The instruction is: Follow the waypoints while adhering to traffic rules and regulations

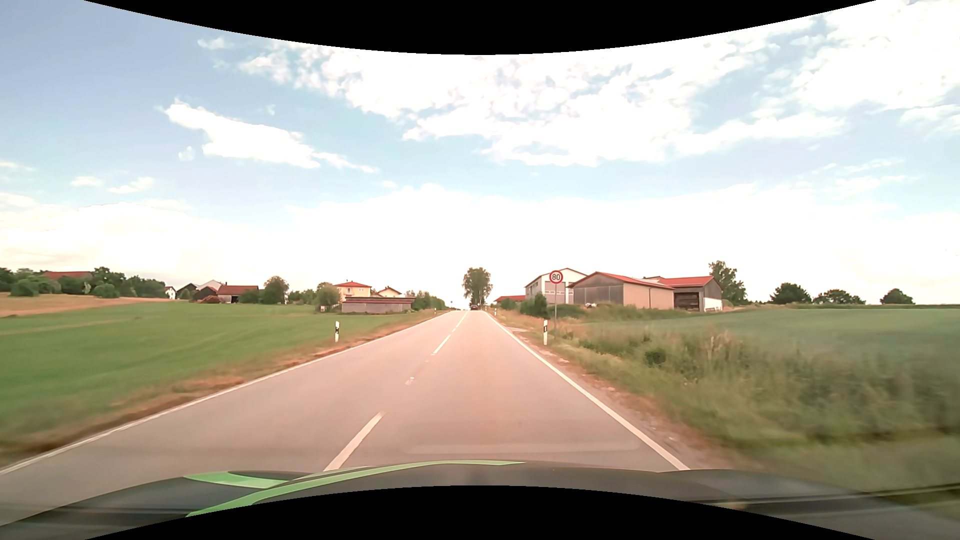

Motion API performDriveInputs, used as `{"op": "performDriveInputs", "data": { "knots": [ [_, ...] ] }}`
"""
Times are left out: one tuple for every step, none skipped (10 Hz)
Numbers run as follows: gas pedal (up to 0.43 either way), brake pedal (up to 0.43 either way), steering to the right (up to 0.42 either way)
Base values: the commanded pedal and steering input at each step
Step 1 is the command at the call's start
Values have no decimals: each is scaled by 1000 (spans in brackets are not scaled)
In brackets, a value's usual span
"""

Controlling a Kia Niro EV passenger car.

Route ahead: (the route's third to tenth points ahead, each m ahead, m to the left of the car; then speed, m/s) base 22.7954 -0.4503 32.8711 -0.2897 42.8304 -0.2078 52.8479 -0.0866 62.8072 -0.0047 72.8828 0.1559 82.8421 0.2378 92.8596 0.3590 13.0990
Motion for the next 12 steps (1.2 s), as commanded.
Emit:
{"op": "performDriveInputs", "data": {
  "knots": [
    [370,0,-3],
    [358,0,-3],
    [350,0,-3],
    [331,0,-3],
    [319,0,-3],
    [311,0,-3],
    [311,0,-3],
    [299,0,-3],
    [287,0,-2],
    [280,0,-1],
    [268,0,0],
    [260,0,0]
  ]
}}
